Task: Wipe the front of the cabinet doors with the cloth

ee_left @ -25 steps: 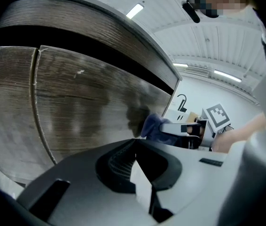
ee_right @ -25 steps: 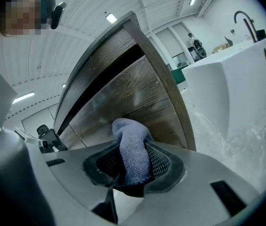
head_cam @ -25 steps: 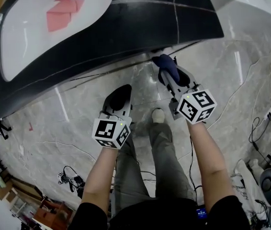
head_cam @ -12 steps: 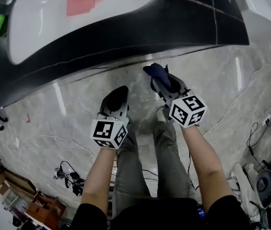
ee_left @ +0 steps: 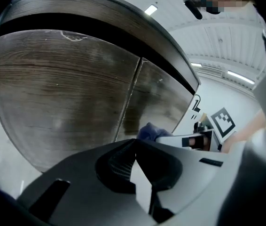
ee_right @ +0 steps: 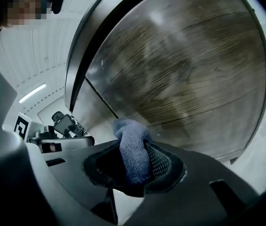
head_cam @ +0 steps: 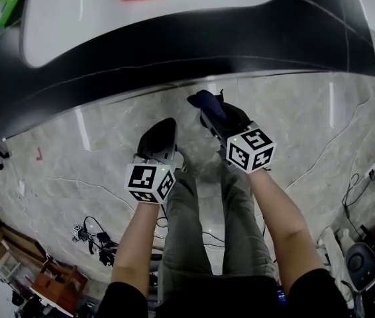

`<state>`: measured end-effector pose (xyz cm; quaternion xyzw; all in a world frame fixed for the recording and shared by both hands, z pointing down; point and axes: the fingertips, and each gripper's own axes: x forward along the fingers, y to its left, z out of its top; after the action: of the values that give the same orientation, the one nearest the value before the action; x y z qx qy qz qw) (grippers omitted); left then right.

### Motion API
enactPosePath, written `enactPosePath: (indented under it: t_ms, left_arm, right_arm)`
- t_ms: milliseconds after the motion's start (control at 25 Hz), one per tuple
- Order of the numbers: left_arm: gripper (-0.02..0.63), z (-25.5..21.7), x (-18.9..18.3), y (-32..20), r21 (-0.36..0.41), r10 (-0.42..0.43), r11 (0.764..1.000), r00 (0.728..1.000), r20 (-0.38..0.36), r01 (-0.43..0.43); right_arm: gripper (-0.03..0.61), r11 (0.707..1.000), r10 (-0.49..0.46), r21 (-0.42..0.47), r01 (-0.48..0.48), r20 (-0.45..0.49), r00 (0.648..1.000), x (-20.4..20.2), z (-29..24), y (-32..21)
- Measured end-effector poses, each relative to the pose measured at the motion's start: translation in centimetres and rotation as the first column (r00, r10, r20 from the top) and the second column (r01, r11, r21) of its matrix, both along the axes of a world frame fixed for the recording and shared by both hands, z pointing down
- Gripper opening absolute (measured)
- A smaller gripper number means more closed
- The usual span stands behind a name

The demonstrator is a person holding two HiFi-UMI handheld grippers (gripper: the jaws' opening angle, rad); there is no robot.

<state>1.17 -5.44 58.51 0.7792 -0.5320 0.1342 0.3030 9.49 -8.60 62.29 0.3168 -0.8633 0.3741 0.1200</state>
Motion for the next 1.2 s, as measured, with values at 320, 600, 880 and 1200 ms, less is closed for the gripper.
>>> enactPosePath:
  t_ms: [320,600,880,1200]
  left_arm:
    - [-0.006,2.5,-4.2,0.3,-0.041,-0.054,0.998,0.998,0.031,0.055]
    - [-0.006,2.1,-3.9,-0.7,-0.031,-0.09,0.995,0.996,0.025,0.091]
    - [-0.006,1.8,-0.6,-1.3,-0.028,-0.044,0.999,0.998,0.034,0.045]
    - [-0.006,1.8,6.3,-2.6,-0.027,0.017,1.0,1.0,0.004,-0.017]
  right_arm:
    - [0.12,0.998,-0.066,0.02,0.067,-0.043,0.997,-4.2,1.9,-1.2]
    - [0.12,0.996,-0.056,0.066,0.063,-0.113,0.992,-2.9,2.4,-3.4]
    - [0.12,0.996,-0.007,0.085,0.023,-0.174,0.985,3.7,2.8,-4.8]
    - [0.12,0.992,0.107,0.084,-0.092,-0.195,0.975,12.0,3.4,-6.3]
